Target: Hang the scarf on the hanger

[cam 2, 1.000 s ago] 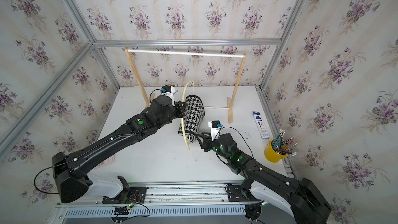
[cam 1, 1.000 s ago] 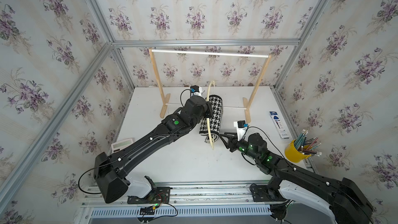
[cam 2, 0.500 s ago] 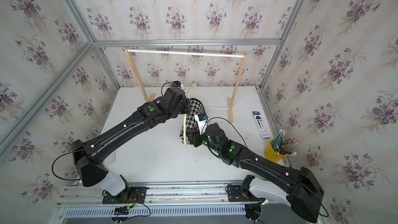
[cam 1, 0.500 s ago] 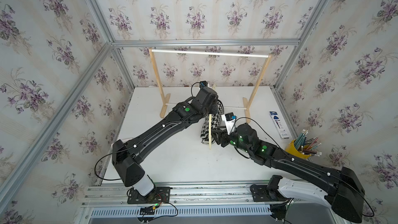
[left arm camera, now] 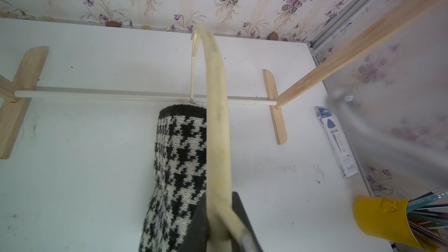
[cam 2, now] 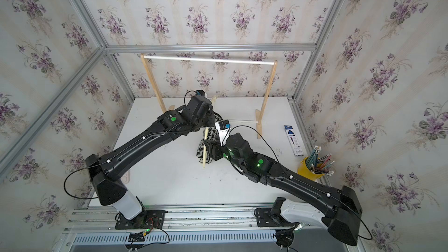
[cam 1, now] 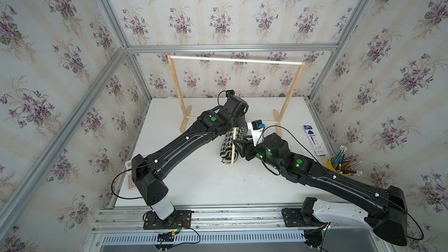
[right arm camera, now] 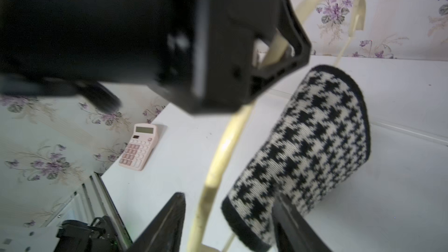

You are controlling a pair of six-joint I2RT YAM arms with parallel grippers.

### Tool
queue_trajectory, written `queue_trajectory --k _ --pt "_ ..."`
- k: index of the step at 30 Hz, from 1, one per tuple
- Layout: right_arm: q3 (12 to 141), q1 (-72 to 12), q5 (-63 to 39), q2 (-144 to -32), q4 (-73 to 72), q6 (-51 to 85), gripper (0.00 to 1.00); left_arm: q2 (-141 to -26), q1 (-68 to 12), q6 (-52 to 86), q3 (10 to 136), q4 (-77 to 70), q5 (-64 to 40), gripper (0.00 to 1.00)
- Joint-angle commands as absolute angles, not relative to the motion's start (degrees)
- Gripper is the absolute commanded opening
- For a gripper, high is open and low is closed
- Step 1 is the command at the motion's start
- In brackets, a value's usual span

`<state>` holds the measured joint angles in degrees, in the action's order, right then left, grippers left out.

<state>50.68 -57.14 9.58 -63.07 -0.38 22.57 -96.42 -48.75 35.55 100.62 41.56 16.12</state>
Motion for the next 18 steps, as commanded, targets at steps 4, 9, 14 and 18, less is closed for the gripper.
queue_trajectory --k 4,9,14,18 --pt "53.47 -59.19 12.36 -64.68 -1.92 23.75 0.6 -96.1 -48.85 35.47 101.15 40.17 18.47 0.0" --pt "54.55 -60.64 16.27 -67.73 -1.05 24.1 0.6 -96.41 -48.87 35.74 100.73 39.34 17.93 0.0" --pt "54.49 -61.68 20.74 -68.85 -0.52 24.44 0.58 -96.42 -48.87 35.77 100.55 38.86 17.93 0.0" --pt "54.46 -62.11 23.51 -69.55 -0.71 24.65 0.53 -96.34 -48.87 35.81 100.34 38.57 17.71 0.0"
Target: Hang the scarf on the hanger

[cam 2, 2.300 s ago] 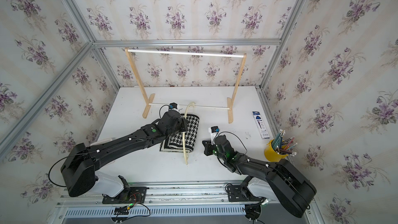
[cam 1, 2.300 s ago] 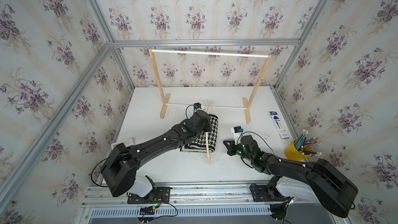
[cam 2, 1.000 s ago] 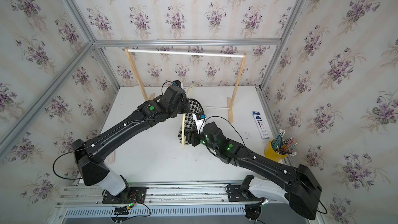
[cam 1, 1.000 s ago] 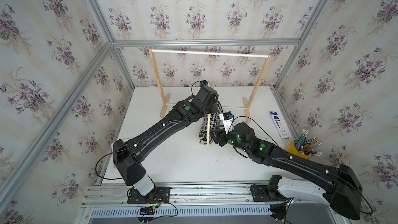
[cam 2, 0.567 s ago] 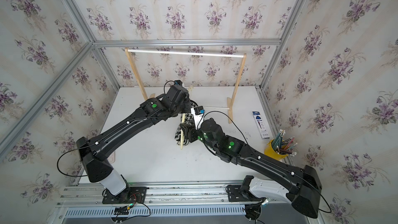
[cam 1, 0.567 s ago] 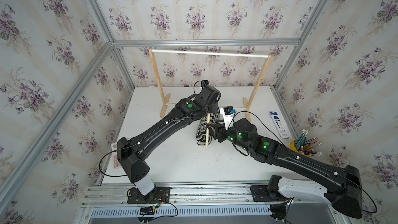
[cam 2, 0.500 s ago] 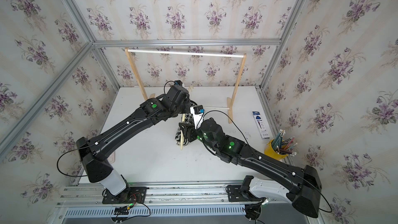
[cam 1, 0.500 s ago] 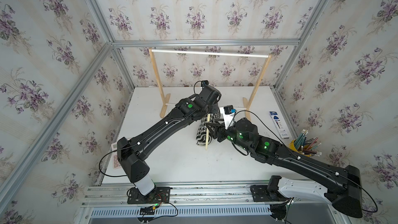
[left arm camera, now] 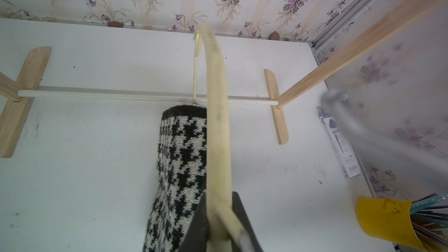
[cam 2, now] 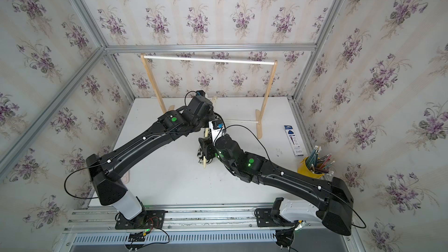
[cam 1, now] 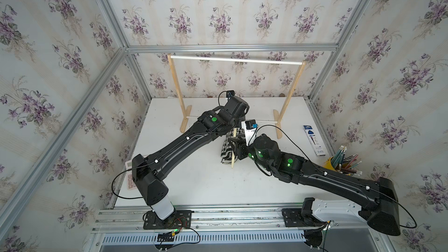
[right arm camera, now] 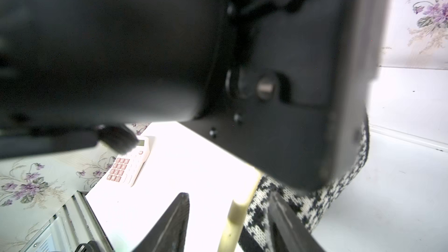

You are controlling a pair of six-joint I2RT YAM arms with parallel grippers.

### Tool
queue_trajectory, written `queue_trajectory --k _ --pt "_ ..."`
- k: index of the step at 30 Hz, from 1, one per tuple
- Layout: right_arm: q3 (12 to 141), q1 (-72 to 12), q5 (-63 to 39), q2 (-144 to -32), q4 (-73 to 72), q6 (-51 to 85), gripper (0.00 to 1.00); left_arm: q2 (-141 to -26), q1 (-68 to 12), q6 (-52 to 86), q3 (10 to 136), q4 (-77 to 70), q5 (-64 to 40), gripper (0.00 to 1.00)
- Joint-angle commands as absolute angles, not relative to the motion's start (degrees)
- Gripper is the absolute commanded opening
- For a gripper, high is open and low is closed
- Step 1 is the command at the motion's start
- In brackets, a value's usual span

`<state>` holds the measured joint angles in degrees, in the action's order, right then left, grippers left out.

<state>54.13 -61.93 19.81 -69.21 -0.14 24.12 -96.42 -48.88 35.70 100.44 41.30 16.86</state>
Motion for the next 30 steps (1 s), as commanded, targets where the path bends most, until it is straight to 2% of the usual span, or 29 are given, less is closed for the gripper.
queue_trajectory --k 1,10,22,30 --pt "54.37 -62.1 23.89 -69.68 -1.09 24.65 0.53 -96.26 -48.87 35.89 100.22 38.38 17.61 0.0" --pt "53.47 -62.21 25.02 -73.05 -6.11 25.15 0.41 -95.14 -48.87 36.89 98.44 37.28 16.72 0.0" --pt "55.07 -62.18 27.75 -76.92 -9.57 25.26 0.34 -93.21 -48.87 37.7 95.26 36.09 16.02 0.0" --pt "55.39 -62.17 28.45 -78.6 -9.76 25.42 0.22 -92.42 -48.87 37.74 94.58 35.52 15.73 0.0"
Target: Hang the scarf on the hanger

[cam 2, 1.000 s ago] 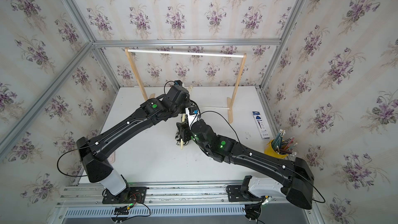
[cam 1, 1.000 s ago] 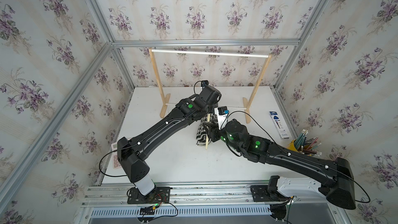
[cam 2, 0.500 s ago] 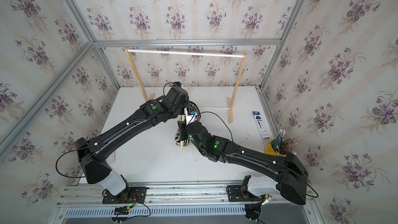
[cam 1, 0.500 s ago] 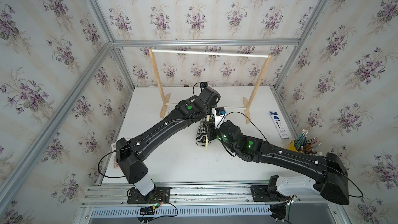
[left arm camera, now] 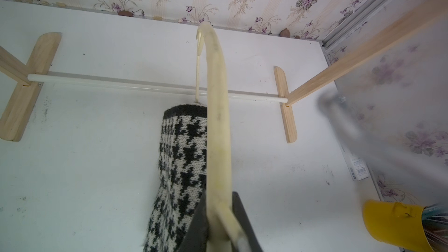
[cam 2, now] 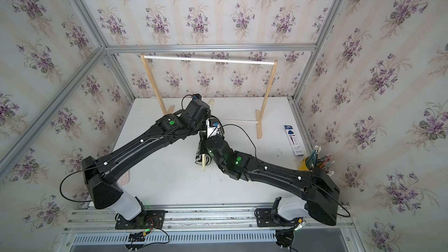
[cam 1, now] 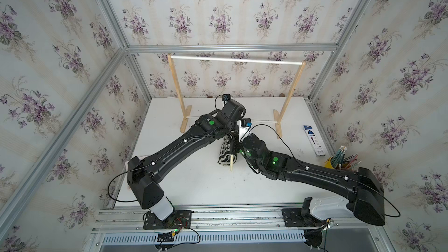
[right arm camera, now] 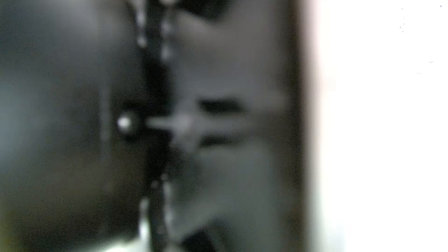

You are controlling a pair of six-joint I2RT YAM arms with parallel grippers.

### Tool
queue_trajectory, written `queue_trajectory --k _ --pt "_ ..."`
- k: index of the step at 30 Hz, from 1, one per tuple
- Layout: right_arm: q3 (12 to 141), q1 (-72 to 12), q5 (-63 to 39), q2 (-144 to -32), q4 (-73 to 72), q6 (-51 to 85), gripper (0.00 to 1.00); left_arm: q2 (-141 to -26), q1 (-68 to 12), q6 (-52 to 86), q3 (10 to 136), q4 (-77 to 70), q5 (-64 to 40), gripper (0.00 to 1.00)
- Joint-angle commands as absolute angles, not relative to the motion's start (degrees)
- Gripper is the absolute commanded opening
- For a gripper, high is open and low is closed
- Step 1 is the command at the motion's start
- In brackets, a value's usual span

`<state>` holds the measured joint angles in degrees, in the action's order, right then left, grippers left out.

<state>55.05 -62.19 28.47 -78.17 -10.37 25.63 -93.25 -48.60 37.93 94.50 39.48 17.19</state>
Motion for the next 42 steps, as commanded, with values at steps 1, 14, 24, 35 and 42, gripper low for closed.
queue_trajectory --k 1,14,24,35,42 --pt "55.51 -62.19 28.47 -78.63 -9.68 25.42 0.2 -92.4 -48.87 37.71 94.55 35.51 15.69 0.0" --pt "55.29 -62.16 28.53 -78.72 -9.01 25.59 0.0 -91.9 -48.91 37.69 93.83 33.8 15.82 0.0" --pt "53.7 -62.15 28.24 -77.3 -8.7 25.32 0.0 -90.01 -48.19 36.1 92.81 30.68 18.21 0.79" --pt "51.68 -62.14 27.05 -73.78 -8.43 24.3 0.0 -83.9 -43.0 35.63 88.06 29.88 19.02 0.9" --pt "51.67 -61.94 26.05 -71.74 -8.7 23.4 0.0 -74.77 -37.62 37.46 74.99 23.19 13.83 0.9"
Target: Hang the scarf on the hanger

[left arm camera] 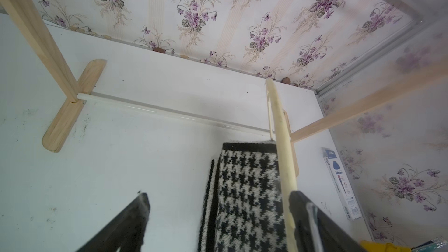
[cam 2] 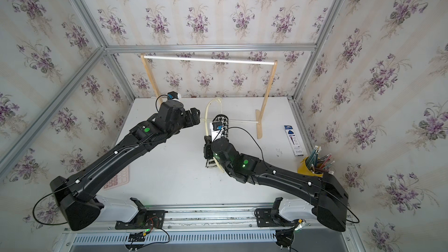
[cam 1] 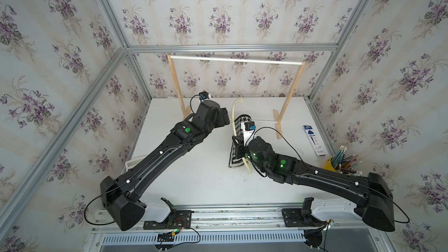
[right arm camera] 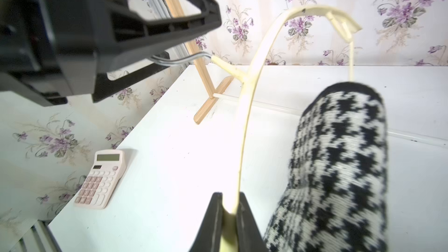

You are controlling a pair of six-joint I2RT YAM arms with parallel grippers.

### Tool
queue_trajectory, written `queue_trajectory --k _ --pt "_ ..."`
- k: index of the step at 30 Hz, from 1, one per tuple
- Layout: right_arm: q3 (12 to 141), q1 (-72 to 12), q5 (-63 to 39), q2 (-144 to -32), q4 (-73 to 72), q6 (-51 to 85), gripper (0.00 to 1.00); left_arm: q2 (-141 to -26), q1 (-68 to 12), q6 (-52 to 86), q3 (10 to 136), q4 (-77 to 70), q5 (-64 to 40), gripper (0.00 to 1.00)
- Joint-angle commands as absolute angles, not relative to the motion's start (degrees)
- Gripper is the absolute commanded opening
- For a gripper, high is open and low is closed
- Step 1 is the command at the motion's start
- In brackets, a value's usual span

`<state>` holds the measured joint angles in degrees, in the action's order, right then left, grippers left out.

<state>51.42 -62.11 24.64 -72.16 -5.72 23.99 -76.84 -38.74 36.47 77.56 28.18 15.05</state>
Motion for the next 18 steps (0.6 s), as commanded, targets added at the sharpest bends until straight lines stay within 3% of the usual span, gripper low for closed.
queue_trajectory --k 1,18 --pt "51.68 -61.74 26.02 -72.05 -8.7 23.43 0.0 -73.7 -37.48 36.91 74.29 22.11 13.56 0.9" --pt "53.44 -60.47 22.11 -77.54 -9.31 24.07 0.0 -67.26 -37.45 31.91 74.24 16.38 7.84 0.91"
